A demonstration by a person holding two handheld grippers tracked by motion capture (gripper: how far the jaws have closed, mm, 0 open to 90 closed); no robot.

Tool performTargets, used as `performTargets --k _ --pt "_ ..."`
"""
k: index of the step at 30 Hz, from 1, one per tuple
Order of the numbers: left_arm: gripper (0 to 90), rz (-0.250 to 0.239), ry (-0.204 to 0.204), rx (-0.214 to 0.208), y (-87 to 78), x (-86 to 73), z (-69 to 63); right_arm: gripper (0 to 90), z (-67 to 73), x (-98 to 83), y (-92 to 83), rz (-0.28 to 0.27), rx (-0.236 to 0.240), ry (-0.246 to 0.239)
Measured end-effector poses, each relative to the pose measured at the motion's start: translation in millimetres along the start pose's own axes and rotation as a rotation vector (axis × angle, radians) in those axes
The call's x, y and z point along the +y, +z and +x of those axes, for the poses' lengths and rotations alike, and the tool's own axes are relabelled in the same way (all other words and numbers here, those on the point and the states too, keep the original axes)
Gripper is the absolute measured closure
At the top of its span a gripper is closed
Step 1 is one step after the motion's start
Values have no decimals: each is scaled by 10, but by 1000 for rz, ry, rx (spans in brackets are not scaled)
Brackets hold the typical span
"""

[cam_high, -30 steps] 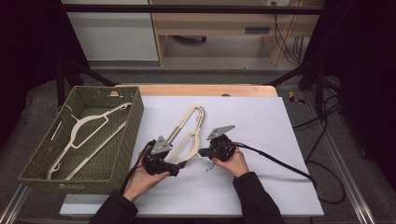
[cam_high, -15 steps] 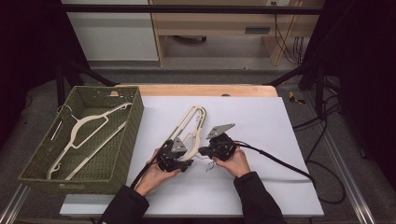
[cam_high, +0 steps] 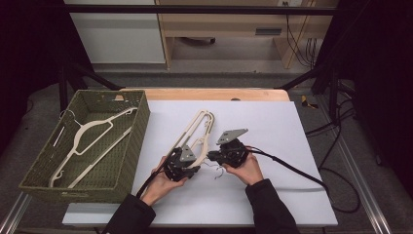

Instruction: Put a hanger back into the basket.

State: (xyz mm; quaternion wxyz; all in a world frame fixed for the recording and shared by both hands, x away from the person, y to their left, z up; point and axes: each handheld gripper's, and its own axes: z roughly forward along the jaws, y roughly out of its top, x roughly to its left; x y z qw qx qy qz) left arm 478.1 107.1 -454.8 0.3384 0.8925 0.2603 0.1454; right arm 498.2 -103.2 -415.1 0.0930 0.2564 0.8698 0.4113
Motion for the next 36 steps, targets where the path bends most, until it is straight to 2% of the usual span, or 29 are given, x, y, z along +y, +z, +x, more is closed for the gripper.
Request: performTargets --k 5,6,7,8,9,10,11,12,13,14,16,18,23,25,26,30,34,36 --pt "753 -21 -17 9 -83 5 16 717 9 46 -308 -121 -30 -3" --pt "756 -25 -23 9 -102 6 20 647 4 36 -449 -182 -63 7" --pt "756 -30 -27 11 -123 8 23 647 4 36 -449 -182 -63 7" --pt "759 -37 -36 17 -178 16 30 565 -2 6 -597 -242 -107 13" --pt "762 -37 -36 17 -178 16 30 565 -2 6 -597 -242 -107 13" --pt "764 -37 -42 22 -209 21 37 510 -31 -46 -746 -301 -132 39" --pt "764 -42 -48 28 -238 24 44 510 -31 -46 -746 -301 -132 39" --pt "769 -50 -57 40 -308 29 62 443 -62 -116 -879 -350 -157 78" --pt "772 -50 -57 40 -308 29 62 413 -81 -158 -939 -363 -169 92" --pt "772 -57 -64 48 -343 30 75 413 -81 -158 -939 -363 -169 92" --pt "783 -73 -84 76 -446 31 122 326 -118 -299 -1063 -383 -219 114" --pt "792 -77 -91 86 -479 30 142 281 -130 -387 -1109 -384 -234 124" --pt "809 -96 -134 137 -616 8 238 220 -125 -533 -1152 -360 -251 125" --pt "817 -104 -161 157 -642 -3 269 197 -126 -591 -1168 -349 -255 132" --pt "825 -106 -182 182 -669 -7 287 167 -132 -635 -1179 -341 -250 139" --pt "838 -109 -198 212 -697 -10 311 132 -140 -692 -1203 -346 -249 153" --pt "854 -130 -234 251 -749 -19 341 118 -134 -713 -1213 -339 -253 158" --pt "858 -141 -244 250 -783 -26 349 116 -133 -719 -1215 -335 -260 153"
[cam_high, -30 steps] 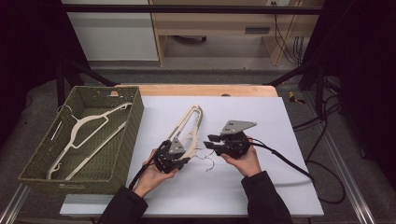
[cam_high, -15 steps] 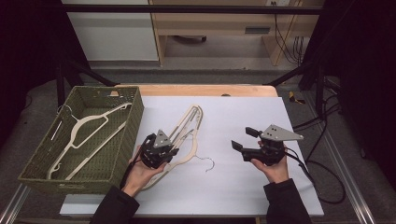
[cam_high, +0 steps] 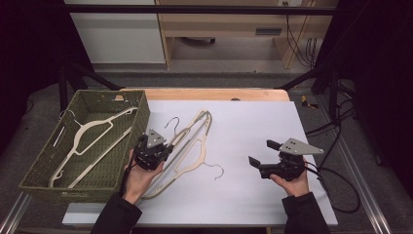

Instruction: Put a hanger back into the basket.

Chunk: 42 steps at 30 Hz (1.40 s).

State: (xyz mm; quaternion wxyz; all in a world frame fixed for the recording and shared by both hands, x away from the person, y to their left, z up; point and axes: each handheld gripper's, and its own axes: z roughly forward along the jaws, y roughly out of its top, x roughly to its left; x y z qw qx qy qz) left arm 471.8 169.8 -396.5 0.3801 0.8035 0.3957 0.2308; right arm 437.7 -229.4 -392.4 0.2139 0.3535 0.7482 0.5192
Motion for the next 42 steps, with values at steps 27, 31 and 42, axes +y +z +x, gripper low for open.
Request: performTargets --k 27,31,42 --pt "859 -199 94 -223 -1128 601 61 40 -81 25 -213 -65 -13 20" --pt "858 -203 96 -238 -1252 668 208 39 -85 29 -226 -73 -9 22" --pt "858 -187 89 -168 -1482 701 797 34 -77 25 -203 -64 -11 21"
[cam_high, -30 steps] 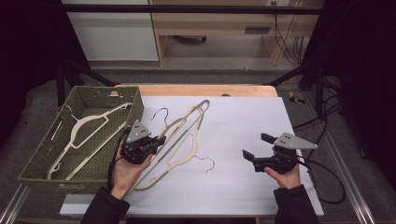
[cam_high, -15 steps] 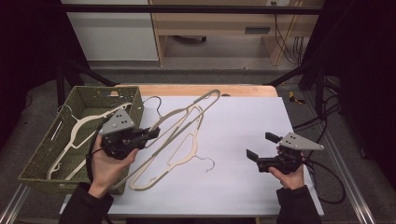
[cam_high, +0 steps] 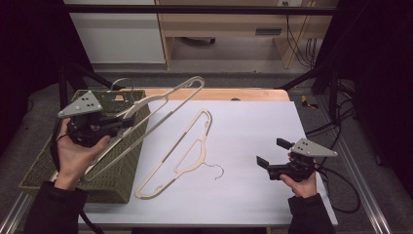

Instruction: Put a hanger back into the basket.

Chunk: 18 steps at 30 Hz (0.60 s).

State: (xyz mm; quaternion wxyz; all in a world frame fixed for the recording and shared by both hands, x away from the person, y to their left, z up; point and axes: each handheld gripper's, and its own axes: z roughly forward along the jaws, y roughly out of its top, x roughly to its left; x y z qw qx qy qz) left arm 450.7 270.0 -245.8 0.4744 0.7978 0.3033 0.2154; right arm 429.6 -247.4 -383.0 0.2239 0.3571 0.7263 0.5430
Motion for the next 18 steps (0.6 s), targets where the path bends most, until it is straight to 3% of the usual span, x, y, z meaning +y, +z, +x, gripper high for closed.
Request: performTargets --k 1,2,8,14,18 --pt "858 -2 -14 -1 -38 -26 104 33 -2 0 0 -1 0 -1" --pt "858 -2 -14 -1 -38 -26 104 33 -2 0 0 -1 0 -1" --pt "858 20 -16 39 -119 -115 392 33 -2 0 4 4 4 -5" --pt "858 33 -46 59 -187 -287 718 31 4 0 13 8 1 2" --pt "858 39 -40 75 -229 -389 866 30 4 0 17 9 -1 0"
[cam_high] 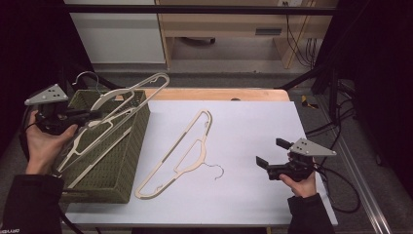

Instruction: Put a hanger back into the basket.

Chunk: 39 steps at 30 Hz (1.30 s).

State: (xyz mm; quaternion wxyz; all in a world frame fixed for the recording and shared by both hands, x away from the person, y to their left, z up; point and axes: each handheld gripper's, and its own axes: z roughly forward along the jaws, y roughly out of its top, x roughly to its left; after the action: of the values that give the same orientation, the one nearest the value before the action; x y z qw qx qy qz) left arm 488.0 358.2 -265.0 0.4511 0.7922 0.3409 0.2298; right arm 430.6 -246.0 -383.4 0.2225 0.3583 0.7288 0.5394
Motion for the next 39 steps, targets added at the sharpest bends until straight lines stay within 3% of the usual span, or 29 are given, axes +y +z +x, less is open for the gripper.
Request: performTargets --k 12,21,27,39 --pt "858 22 -39 44 -46 -279 319 28 2 -2 17 7 -1 -3" --pt "858 37 -56 75 -122 -470 461 28 4 -8 35 12 -4 -10" --pt "858 68 -58 89 -157 -575 507 28 14 -11 40 17 0 -9" --pt "858 94 -130 58 -15 -862 475 28 22 -18 63 22 1 -9"
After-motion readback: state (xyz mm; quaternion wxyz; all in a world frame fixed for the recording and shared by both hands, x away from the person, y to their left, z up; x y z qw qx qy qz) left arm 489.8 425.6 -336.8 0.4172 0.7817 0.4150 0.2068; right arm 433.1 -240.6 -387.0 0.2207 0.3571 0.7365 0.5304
